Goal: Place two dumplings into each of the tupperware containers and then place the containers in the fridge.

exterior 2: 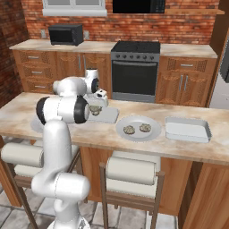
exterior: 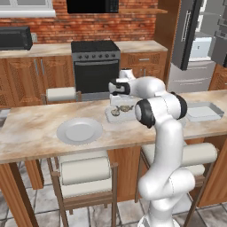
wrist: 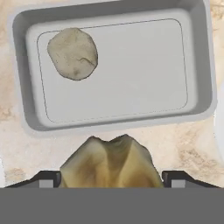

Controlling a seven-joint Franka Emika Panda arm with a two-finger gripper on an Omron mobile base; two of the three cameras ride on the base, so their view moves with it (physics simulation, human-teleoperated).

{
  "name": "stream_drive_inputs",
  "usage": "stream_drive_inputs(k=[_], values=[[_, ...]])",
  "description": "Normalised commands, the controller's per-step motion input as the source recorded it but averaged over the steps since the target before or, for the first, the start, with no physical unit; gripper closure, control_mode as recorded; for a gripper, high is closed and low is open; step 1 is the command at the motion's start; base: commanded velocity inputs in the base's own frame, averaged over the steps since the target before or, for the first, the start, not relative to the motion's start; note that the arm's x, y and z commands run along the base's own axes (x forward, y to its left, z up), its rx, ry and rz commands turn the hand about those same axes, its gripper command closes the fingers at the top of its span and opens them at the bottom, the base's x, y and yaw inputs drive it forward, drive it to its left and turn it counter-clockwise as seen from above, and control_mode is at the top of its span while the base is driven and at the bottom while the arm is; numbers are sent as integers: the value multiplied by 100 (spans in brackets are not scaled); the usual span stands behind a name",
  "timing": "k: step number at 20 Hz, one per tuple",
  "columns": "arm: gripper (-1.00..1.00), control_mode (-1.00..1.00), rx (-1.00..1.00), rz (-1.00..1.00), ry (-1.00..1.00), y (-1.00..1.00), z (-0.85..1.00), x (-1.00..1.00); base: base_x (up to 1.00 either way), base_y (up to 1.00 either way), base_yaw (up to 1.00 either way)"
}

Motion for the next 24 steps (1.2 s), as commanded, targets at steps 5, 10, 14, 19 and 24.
stream_drive_inputs(k=[5, 10, 14, 19, 24], values=[[100, -100, 0, -11, 7, -51, 0, 20, 0, 0, 0], [100, -100, 0, 0, 1, -20, -12, 47, 0, 0, 0], [100, -100, 0, 0, 2, -8, -25, 58, 0, 0, 0], [100, -100, 0, 0, 6, 0, -35, 46, 0, 0, 0], [100, -100, 0, 0, 10, 12, -33, 40, 0, 0, 0]])
